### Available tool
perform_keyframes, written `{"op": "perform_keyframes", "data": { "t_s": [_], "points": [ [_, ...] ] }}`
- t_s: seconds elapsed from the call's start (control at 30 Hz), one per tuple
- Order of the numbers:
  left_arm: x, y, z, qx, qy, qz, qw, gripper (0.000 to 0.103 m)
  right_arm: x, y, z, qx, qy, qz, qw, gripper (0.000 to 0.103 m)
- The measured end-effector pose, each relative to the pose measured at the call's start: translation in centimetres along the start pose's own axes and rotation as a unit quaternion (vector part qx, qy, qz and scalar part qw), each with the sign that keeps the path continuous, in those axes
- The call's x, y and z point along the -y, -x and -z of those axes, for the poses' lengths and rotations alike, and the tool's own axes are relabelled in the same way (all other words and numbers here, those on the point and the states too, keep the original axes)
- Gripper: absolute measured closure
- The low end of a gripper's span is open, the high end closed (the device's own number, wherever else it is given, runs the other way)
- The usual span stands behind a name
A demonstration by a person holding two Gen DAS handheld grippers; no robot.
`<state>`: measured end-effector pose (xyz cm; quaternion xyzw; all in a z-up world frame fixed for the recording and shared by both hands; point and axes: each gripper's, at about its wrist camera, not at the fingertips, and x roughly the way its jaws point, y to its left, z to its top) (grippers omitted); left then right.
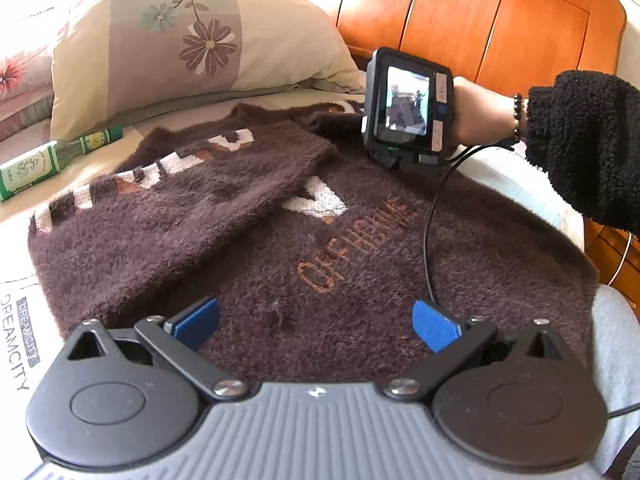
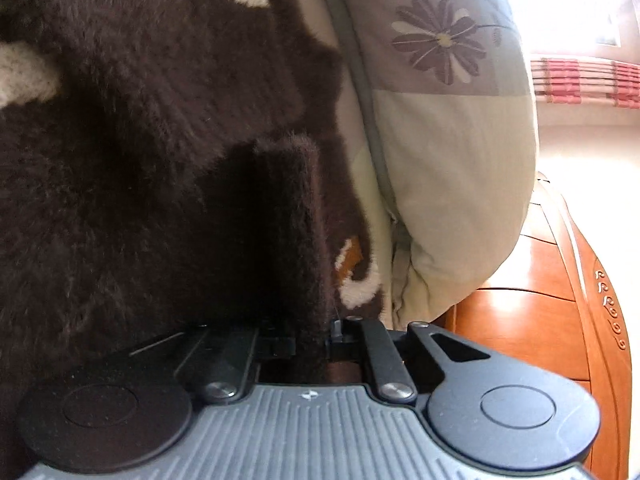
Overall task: Fold clothes
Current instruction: 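Lift the sleeve and carry it toward the sweater body with the right tool, then lay the held sleeve across the sweater body and open the right tool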
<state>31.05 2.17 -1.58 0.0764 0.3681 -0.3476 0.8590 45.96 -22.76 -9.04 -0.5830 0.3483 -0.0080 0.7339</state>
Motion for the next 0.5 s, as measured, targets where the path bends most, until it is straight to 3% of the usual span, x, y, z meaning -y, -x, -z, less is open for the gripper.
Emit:
{"op": "perform_keyframes", "data": {
  "t_s": [0.2,0.5],
  "points": [
    [0.2,0.9,-0.2,0.012,-0.002,0.003,0.9999,0.001,4.6,2.8,0.3,0.014,-0.034,0.001,0.999,0.089],
    [-0.4,2.3,-0.4,0.032,0.007,0.012,0.9994,0.001,10.5,9.2,-2.7,0.097,-0.091,-0.026,0.991,0.089]
  ]
}}
